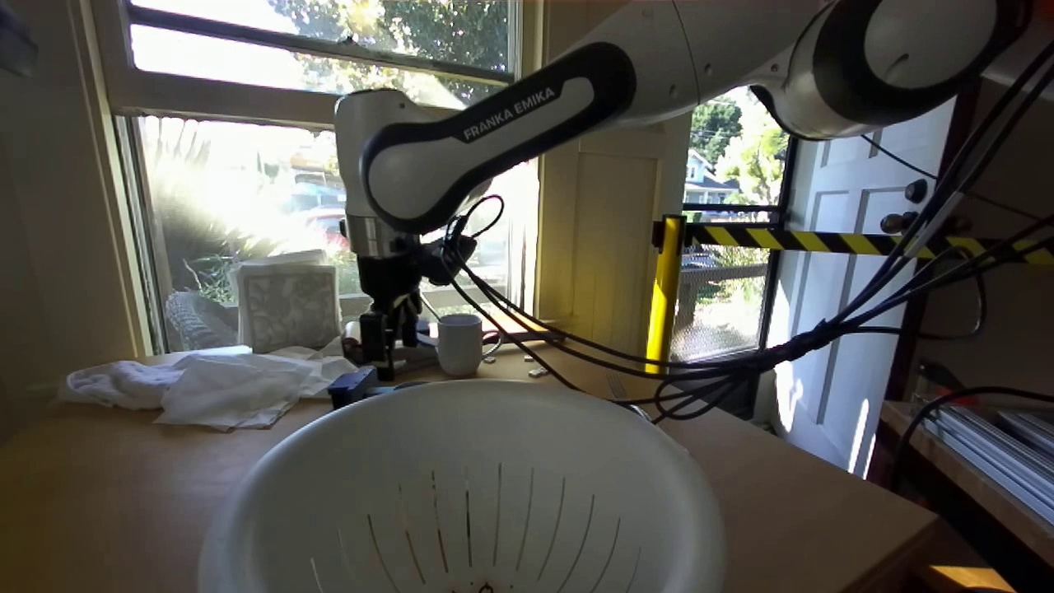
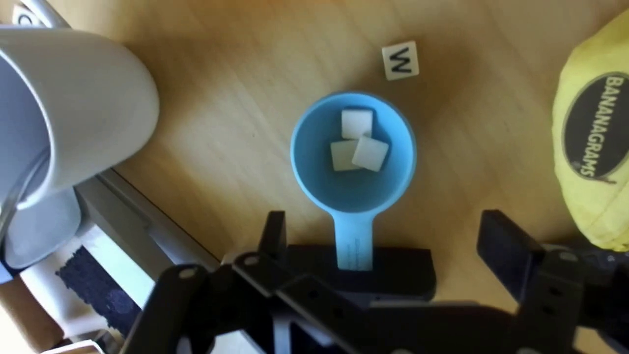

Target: Move the blue object backwards

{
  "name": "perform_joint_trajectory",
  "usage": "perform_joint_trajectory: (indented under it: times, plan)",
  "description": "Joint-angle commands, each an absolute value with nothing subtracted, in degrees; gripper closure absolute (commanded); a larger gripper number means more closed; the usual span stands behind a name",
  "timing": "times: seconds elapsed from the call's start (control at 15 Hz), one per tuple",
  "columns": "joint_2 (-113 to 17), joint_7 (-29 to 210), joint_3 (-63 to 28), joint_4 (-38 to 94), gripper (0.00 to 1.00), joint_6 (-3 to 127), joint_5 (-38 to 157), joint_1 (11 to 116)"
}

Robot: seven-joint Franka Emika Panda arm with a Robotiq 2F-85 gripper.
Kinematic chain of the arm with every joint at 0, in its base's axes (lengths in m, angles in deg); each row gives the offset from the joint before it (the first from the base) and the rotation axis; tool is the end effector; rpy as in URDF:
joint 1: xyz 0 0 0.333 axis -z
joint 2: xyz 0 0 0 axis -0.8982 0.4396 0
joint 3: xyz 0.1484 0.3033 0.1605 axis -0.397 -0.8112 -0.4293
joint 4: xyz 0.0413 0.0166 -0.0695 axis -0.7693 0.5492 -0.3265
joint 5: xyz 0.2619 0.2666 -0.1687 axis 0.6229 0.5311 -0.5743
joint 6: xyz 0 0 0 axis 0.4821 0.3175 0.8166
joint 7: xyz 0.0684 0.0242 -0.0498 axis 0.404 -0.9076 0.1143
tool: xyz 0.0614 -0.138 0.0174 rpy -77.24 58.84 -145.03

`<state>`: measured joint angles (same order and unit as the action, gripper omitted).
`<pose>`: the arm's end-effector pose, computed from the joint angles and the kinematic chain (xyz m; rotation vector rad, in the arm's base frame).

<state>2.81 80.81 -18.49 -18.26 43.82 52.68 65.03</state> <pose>0.8731 -0.0560 0.1711 2.9352 0.1811 0.0581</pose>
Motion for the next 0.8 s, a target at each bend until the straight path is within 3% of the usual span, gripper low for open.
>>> perform_joint_trajectory:
  times: [0.0, 0.73]
  plan:
    - [4.0, 78.3, -20.9, -20.0, 0.00, 39.8, 56.2, 67.8]
    - [5.3, 64.0, -28.0, -18.8, 0.00, 44.1, 57.8, 71.5]
